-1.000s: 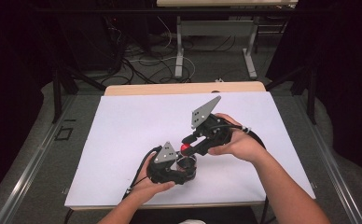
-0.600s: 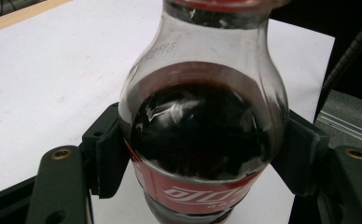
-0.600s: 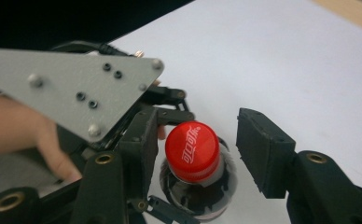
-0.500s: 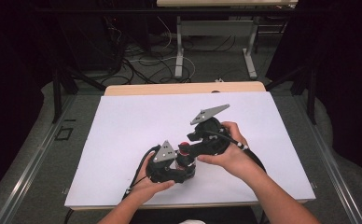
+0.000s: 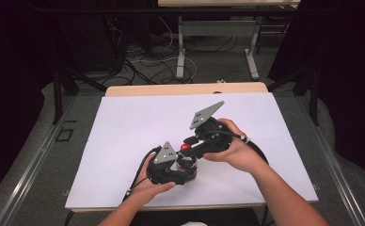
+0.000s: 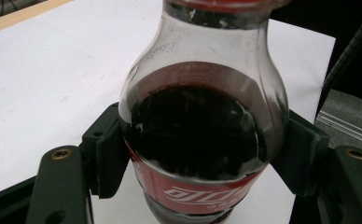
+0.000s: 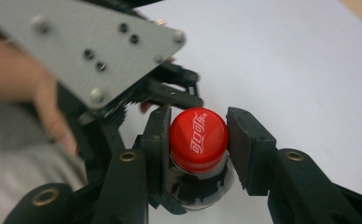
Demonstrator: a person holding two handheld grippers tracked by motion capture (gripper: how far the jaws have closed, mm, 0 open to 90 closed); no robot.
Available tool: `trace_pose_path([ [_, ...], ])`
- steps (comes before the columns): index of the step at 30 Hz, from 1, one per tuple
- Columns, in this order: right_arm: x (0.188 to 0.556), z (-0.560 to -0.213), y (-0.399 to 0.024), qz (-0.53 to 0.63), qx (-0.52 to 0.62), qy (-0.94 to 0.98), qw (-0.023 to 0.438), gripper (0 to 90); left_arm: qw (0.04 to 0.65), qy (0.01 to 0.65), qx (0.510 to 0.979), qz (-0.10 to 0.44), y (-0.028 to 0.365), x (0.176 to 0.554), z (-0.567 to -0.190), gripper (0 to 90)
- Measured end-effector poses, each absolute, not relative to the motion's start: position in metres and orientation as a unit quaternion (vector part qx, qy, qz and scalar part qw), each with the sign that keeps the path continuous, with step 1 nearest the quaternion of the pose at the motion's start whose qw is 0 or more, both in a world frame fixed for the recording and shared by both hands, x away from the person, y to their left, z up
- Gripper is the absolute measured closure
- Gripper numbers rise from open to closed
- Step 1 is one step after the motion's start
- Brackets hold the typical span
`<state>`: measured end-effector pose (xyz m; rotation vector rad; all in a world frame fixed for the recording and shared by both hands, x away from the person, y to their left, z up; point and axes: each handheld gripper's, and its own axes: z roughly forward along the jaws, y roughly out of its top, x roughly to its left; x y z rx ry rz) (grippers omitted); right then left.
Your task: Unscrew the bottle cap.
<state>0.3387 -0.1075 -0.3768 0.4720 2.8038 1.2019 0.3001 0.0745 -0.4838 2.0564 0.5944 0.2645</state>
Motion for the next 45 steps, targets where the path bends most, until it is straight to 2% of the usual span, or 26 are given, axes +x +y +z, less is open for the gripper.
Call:
trace_pose_path([
  [3, 0.354, -0.378, -0.114, 0.388, 0.076, 0.918, -0.021, 60.9, 0.473, 0.235, 0.843, 0.101, 0.073, 0.299, -0.484, 30.2],
  [6, 0.356, -0.379, -0.115, 0.394, 0.056, 0.917, -0.022, 60.1, 0.474, 0.237, 0.842, 0.102, 0.074, 0.299, -0.484, 30.2],
  [9, 0.35, -0.378, -0.114, 0.408, 0.108, 0.907, -0.007, 45.3, 0.476, 0.239, 0.84, 0.107, 0.074, 0.299, -0.484, 30.2],
  [10, 0.348, -0.377, -0.114, 0.41, 0.133, 0.902, 0.002, 44.1, 0.474, 0.24, 0.84, 0.108, 0.074, 0.299, -0.483, 30.2],
  [13, 0.336, -0.373, -0.113, 0.418, 0.198, 0.886, 0.023, 44.7, 0.474, 0.244, 0.839, 0.108, 0.074, 0.299, -0.483, 30.2],
  [18, 0.318, -0.371, -0.104, 0.389, 0.274, 0.876, 0.077, 51.0, 0.473, 0.253, 0.836, 0.115, 0.074, 0.3, -0.484, 30.2],
  [23, 0.308, -0.376, -0.094, 0.375, 0.288, 0.875, 0.101, 53.6, 0.472, 0.26, 0.834, 0.123, 0.074, 0.3, -0.484, 30.2],
  [25, 0.308, -0.377, -0.091, 0.367, 0.289, 0.877, 0.115, 58.9, 0.466, 0.254, 0.839, 0.123, 0.075, 0.301, -0.484, 30.2],
  [27, 0.309, -0.378, -0.091, 0.366, 0.28, 0.88, 0.119, 60.4, 0.468, 0.256, 0.837, 0.119, 0.076, 0.301, -0.484, 30.2],
  [31, 0.319, -0.377, -0.095, 0.368, 0.213, 0.9, 0.094, 60.8, 0.469, 0.252, 0.839, 0.117, 0.076, 0.301, -0.484, 30.2],
  [35, 0.34, -0.376, -0.105, 0.365, 0.119, 0.923, 0.032, 60.7, 0.467, 0.247, 0.841, 0.118, 0.073, 0.3, -0.486, 30.2],
  [38, 0.351, -0.378, -0.108, 0.365, 0.045, 0.93, 0.013, 60.6, 0.464, 0.246, 0.845, 0.105, 0.073, 0.299, -0.486, 30.2],
  [40, 0.351, -0.379, -0.109, 0.374, 0.046, 0.926, 0.011, 60.1, 0.468, 0.245, 0.842, 0.111, 0.073, 0.3, -0.486, 30.3],
  [43, 0.345, -0.378, -0.109, 0.388, 0.093, 0.917, 0.029, 47.2, 0.47, 0.25, 0.839, 0.112, 0.074, 0.3, -0.485, 30.2],
  [45, 0.337, -0.375, -0.108, 0.403, 0.155, 0.902, 0.029, 44.7, 0.471, 0.251, 0.838, 0.115, 0.075, 0.301, -0.484, 30.2],
])
